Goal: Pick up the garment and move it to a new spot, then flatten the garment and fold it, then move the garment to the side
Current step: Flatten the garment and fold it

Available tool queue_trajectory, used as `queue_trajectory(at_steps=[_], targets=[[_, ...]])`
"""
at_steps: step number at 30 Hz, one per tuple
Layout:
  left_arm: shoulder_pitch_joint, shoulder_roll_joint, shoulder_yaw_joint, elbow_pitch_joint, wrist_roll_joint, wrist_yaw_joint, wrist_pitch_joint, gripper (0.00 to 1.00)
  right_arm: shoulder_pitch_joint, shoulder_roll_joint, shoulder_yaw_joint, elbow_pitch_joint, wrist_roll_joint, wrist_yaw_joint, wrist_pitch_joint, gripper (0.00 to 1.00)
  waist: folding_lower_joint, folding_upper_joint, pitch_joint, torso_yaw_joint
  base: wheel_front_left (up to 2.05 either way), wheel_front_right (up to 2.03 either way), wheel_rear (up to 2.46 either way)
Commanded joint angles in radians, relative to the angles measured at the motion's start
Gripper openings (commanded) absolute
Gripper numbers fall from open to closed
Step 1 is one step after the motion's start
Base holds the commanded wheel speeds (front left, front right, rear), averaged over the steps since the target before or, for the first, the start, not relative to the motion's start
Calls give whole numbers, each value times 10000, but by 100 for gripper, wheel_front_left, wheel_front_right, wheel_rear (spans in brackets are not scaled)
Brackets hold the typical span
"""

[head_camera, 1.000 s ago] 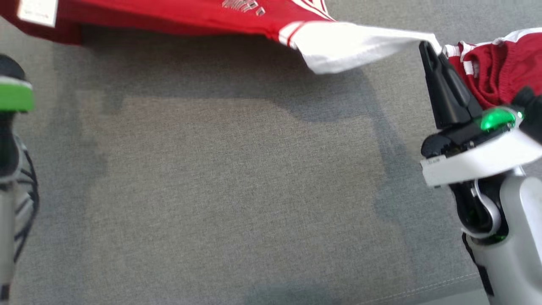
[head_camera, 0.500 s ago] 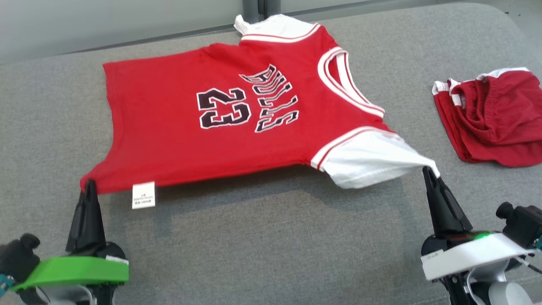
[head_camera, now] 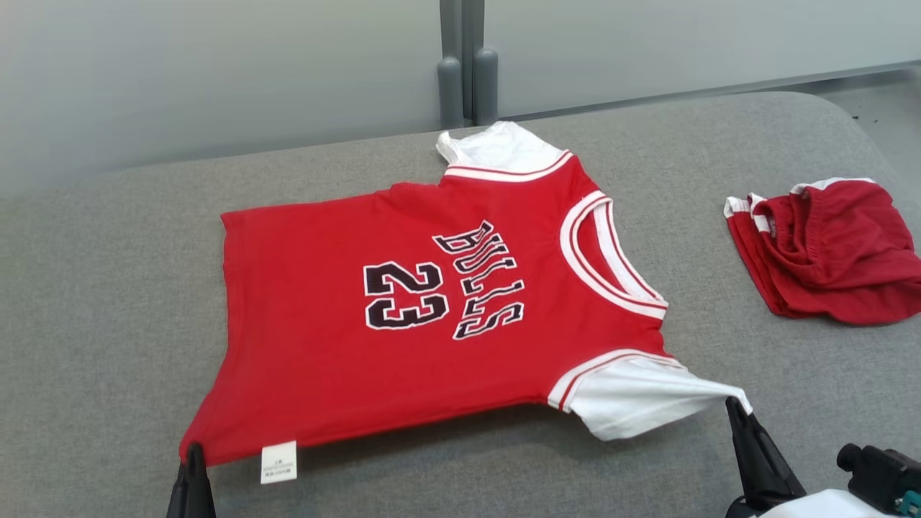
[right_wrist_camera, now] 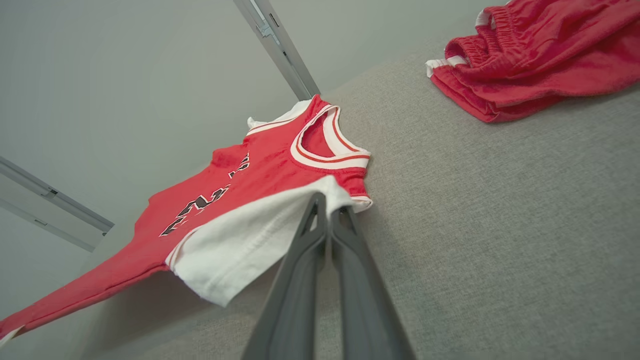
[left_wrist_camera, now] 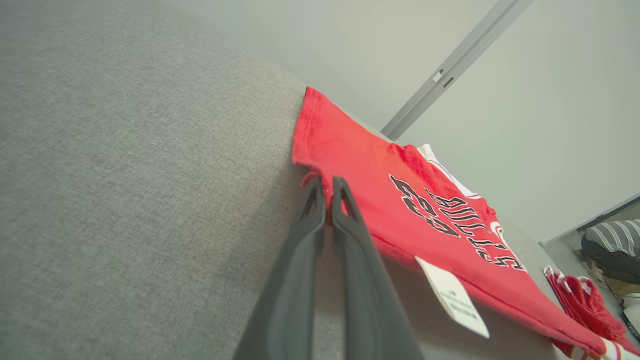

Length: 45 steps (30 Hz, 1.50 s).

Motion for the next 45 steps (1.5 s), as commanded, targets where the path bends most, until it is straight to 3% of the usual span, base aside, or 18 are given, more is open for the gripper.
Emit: queue_trajectory(at_steps=[1,10,31,45], targets=[[332,-71,143,16,155,-73,-48,0,250,-6,6,86,55,1,-45,0,1,49,-257,90,0,0,0],[598,-215,94,501,10,-183,-11,0,620,3,270,255,-300,1,253,0,1,49,-435,100,0,0,0],[-786,-308,-94,1815,-281,-374,176,0,-580,7,453,1542,-630,1,-118,0,1,49,-367,141,0,0,0],[-3209,-384,-160,3716,-349,-352,363,0,-3099,-229,548,3240,-775,1,-230,0,1,49,59,251,0,0,0]])
